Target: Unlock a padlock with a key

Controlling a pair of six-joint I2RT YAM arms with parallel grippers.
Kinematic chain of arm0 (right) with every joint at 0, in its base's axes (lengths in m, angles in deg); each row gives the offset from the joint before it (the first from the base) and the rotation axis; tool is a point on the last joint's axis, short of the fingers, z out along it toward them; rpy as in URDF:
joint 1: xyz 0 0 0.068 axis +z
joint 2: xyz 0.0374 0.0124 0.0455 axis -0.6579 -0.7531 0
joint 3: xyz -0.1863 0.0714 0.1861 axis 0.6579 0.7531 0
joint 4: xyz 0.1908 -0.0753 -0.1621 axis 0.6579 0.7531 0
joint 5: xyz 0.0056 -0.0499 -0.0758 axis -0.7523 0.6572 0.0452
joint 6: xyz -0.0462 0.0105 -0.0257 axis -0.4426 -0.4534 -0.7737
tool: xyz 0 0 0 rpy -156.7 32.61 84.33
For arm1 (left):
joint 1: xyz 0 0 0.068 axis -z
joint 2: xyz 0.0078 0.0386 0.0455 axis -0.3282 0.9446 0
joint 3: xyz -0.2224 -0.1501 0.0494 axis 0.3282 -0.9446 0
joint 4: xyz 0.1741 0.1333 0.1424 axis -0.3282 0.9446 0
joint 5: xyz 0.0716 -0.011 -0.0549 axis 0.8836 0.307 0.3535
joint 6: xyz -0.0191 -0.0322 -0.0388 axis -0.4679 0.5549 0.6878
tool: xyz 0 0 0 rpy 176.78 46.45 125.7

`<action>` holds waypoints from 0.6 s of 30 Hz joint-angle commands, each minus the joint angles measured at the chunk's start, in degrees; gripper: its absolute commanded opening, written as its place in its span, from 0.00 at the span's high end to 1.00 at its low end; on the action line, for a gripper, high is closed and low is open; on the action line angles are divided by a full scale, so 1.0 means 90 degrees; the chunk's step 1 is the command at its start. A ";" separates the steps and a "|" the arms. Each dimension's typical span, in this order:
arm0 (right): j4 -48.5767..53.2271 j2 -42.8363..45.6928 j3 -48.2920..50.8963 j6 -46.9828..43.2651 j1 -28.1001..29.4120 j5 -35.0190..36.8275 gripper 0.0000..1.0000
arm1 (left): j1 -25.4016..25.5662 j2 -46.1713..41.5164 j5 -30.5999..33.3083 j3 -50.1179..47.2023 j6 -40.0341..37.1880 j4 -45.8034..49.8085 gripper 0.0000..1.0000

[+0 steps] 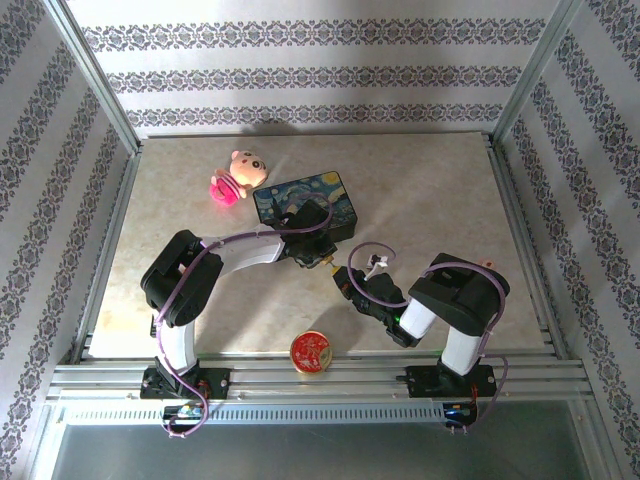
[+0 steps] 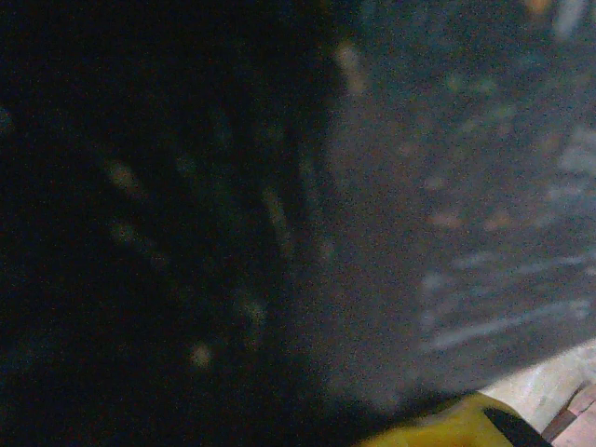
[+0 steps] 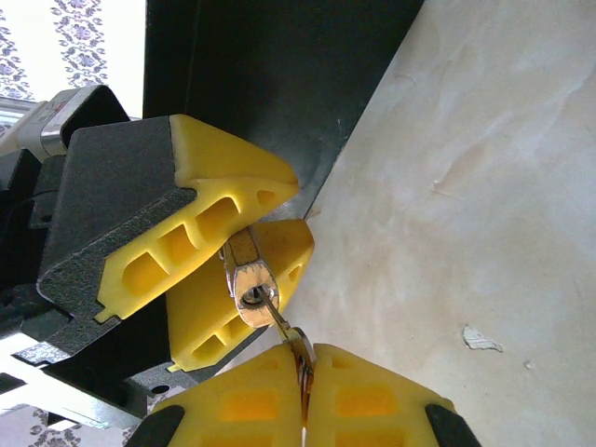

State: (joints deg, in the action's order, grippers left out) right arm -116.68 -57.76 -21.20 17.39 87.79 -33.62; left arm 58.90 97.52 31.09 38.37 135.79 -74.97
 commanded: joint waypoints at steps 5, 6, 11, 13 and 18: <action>-0.0169 -0.0061 -0.0130 -0.0010 0.0002 0.0273 1.00 | 0.0076 0.0412 -0.0638 -0.0130 0.0363 0.0264 0.72; -0.0169 -0.0057 -0.0145 -0.0029 0.0002 0.0282 1.00 | 0.0076 0.0398 -0.0643 -0.0127 0.0363 0.0264 0.72; -0.0173 -0.0017 -0.0150 -0.0052 0.0002 0.0428 1.00 | 0.0076 0.0400 -0.0660 -0.0137 0.0359 0.0254 0.72; -0.0174 -0.0027 -0.0141 -0.0025 0.0002 0.0493 1.00 | 0.0076 0.0402 -0.0670 -0.0139 0.0351 0.0254 0.72; -0.0174 -0.0095 -0.0157 0.0036 0.0002 0.0547 1.00 | 0.0076 0.0397 -0.0677 -0.0148 0.0327 0.0254 0.72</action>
State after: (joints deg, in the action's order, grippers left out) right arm -116.66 -57.83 -21.68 17.36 87.79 -31.76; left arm 58.90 97.76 30.81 38.37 135.79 -76.00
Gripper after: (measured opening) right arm 0.042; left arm 0.290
